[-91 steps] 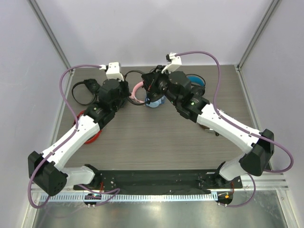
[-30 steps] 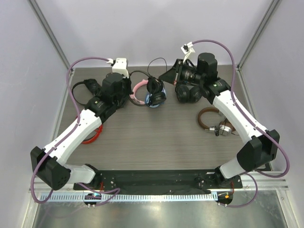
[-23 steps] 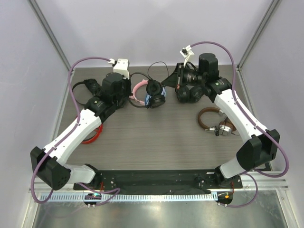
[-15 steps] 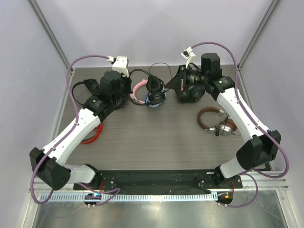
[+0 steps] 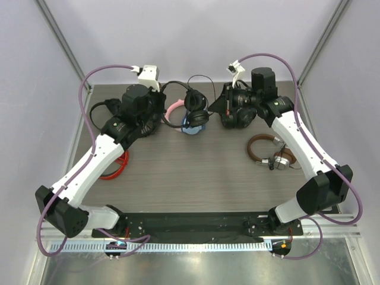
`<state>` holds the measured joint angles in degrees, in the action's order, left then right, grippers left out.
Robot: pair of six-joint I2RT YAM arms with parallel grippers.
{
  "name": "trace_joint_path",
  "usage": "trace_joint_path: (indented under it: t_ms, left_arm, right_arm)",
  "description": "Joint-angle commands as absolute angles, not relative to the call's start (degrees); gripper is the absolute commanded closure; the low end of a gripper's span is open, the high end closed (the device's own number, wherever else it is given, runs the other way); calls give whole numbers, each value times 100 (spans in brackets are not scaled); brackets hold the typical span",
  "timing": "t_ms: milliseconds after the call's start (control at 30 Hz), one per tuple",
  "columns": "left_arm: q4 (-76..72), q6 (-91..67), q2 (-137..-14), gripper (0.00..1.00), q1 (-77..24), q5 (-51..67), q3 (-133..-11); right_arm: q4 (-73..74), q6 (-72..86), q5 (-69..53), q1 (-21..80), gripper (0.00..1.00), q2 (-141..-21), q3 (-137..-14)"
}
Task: Wrap the headphones
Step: Wrap the headphone cable with the right arm
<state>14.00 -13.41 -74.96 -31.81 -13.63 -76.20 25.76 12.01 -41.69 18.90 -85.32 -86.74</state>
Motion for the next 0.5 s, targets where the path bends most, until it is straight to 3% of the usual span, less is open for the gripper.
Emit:
trace_joint_path:
  t_ms: [0,200,467]
  left_arm:
    - [1072,-1617,-7260,100,-3085,-1248,-8103]
    - [985,-2458,-7374,100,-2805,-1573,-8288]
    - [923,-3295,-7523,100,-2760,-2144,-8297]
  right_arm:
    - [2655,1046,-3929,1916,99,-8385,-8351]
    - [2208,992,-3052,2748,99,-7902,-7384]
    - [168,1898,-1593,3839,99,-6681,-5450]
